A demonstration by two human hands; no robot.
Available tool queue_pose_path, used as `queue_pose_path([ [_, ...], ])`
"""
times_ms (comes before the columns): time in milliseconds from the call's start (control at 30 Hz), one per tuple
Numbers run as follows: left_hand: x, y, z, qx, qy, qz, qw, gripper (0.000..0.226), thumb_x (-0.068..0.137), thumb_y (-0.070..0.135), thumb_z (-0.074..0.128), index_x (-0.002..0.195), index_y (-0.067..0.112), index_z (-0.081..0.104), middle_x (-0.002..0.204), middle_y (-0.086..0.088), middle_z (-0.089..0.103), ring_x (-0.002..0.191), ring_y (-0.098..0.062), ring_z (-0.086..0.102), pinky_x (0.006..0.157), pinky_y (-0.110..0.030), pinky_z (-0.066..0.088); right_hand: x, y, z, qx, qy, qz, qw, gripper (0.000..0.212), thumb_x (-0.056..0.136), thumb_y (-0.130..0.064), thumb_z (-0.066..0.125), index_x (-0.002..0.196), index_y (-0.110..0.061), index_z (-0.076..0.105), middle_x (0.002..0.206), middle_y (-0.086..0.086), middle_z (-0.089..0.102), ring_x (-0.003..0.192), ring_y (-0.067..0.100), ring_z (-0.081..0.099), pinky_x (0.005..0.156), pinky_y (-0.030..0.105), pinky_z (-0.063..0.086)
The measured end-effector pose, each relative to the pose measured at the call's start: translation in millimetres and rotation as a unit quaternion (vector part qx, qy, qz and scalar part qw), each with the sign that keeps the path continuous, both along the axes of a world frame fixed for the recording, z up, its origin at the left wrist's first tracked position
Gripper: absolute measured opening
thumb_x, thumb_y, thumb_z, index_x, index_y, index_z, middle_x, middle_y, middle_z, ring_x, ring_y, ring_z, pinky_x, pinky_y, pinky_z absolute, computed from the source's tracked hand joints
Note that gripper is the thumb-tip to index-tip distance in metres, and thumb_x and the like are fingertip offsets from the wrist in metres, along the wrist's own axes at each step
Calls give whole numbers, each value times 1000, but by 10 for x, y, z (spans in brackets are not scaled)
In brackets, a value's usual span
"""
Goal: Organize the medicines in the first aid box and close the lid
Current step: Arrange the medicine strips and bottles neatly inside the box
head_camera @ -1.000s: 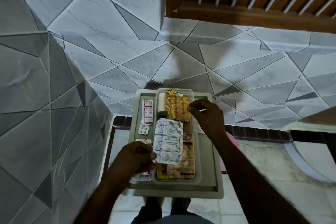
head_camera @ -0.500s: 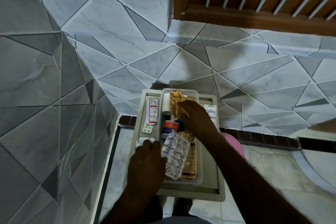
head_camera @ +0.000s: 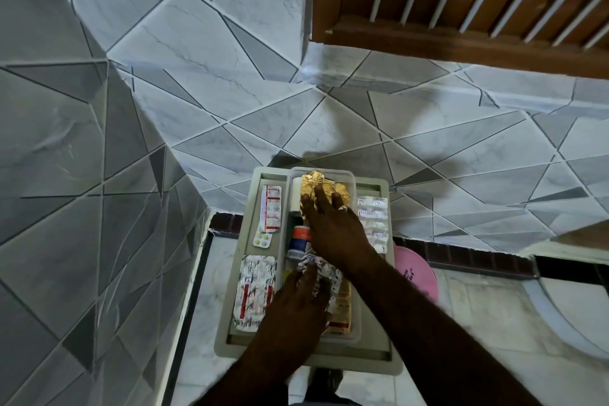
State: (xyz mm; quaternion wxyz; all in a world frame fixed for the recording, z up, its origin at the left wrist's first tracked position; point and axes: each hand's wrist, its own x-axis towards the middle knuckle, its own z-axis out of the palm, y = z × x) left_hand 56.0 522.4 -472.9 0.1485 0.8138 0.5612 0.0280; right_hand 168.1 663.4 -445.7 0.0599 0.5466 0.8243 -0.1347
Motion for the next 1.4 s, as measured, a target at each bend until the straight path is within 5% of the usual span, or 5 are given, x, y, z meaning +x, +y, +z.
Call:
queue_pose_path([
  [267, 14, -9, 41, 0, -9, 9, 1000, 56, 82, 46, 57, 132, 21, 49, 146, -13, 45, 124, -36, 52, 83, -41, 58, -51, 80, 149, -16, 6, -5, 1000, 62, 96, -33, 49, 151, -22, 22, 162, 11, 8, 143, 42, 22, 109, 54, 31],
  [433, -95, 93, 302, 57, -112, 10, 992, 43, 88, 44, 42, 123, 23, 58, 131, -6, 60, 112, -21, 62, 89, -30, 51, 147, 16, 410, 30, 197, -57, 978, 39, 100, -31, 44, 136, -18, 51, 147, 7, 46, 131, 25, 45, 107, 36, 34],
  [633, -574, 388, 429, 18, -305, 276, 911, 18, 93, 25, 59, 107, 16, 66, 102, 6, 65, 81, 2, 61, 68, -6, 47, 726, 5, 208, 61, 267, -273, 922, 19, 93, -21, 59, 104, -13, 72, 107, 6, 72, 92, 20, 67, 83, 27, 46],
  [1033, -577, 1287, -58, -34, -100, 363, 926, 53, 86, 49, 59, 106, 0, 56, 105, -21, 57, 96, -36, 58, 79, -43, 51, 1028, -228, -175, 4, 207, -403, 891, 27, 86, -20, 65, 107, -4, 68, 106, 17, 70, 100, 32, 62, 86, 38, 49],
  [1400, -585, 1518, -68, -135, -151, 428, 881, 55, 79, 44, 70, 108, 0, 55, 108, -24, 65, 99, -42, 62, 77, -43, 52, 1001, -227, -298, -33, 192, -453, 870, 54, 76, -46, 74, 110, -8, 57, 111, 13, 63, 105, 31, 59, 84, 38, 49],
])
